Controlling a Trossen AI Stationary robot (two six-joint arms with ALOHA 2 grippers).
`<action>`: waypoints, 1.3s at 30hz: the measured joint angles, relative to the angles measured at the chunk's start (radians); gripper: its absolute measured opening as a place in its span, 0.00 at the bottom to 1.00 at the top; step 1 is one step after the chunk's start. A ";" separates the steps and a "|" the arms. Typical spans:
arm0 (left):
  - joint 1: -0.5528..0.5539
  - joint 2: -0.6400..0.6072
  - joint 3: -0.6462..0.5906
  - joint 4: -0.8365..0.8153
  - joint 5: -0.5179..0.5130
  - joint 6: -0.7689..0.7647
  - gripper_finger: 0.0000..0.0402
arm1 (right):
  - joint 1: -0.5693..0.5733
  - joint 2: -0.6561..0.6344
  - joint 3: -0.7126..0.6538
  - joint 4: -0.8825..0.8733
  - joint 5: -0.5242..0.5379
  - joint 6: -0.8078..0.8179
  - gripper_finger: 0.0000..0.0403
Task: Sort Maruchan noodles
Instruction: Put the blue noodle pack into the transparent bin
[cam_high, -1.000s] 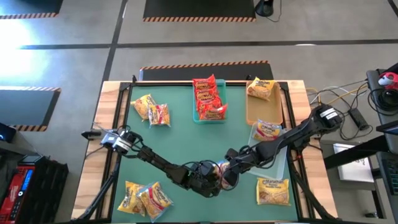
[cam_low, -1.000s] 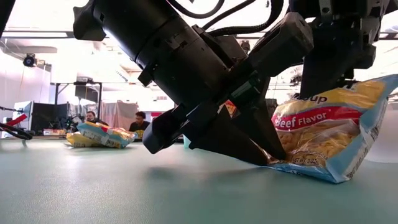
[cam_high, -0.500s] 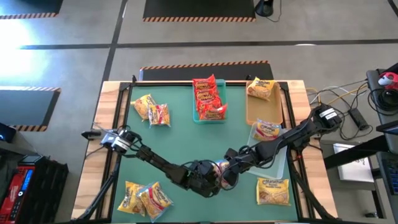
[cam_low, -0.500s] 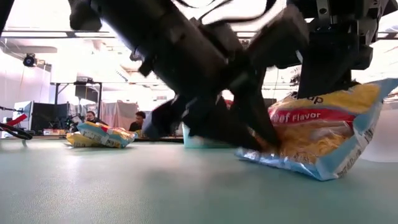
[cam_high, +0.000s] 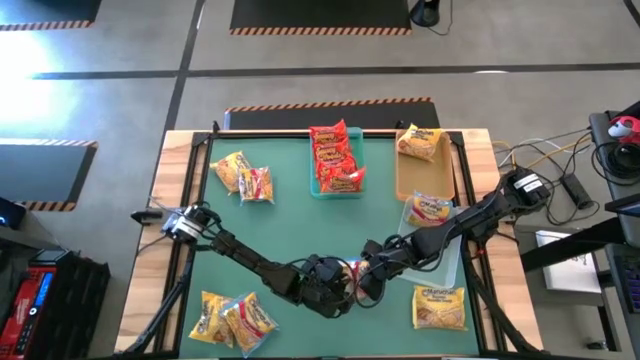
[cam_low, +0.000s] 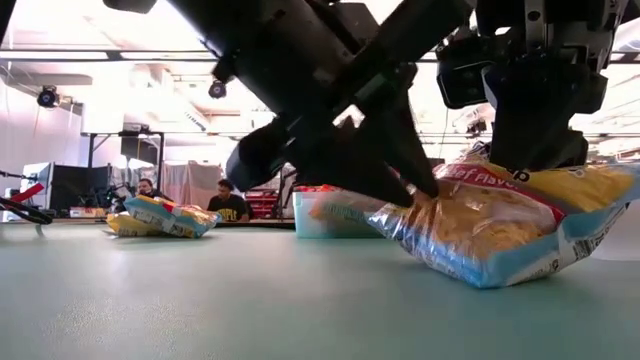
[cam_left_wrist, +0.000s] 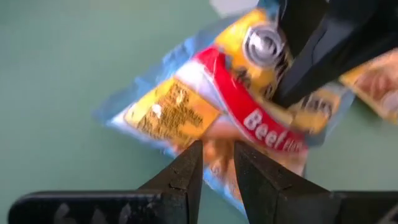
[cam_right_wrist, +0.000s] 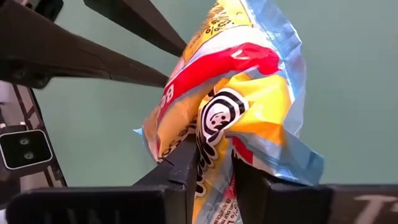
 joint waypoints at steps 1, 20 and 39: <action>-0.004 -0.002 0.000 -0.020 0.011 -0.006 0.19 | 0.000 -0.002 0.000 0.000 0.000 -0.003 0.18; -0.085 -0.039 0.000 -0.247 -0.022 -0.201 0.19 | 0.000 -0.104 -0.003 0.003 0.012 -0.071 0.17; -0.064 -0.022 0.000 -0.088 -0.161 -0.007 0.19 | 0.000 -0.111 -0.002 -0.002 0.032 -0.057 0.17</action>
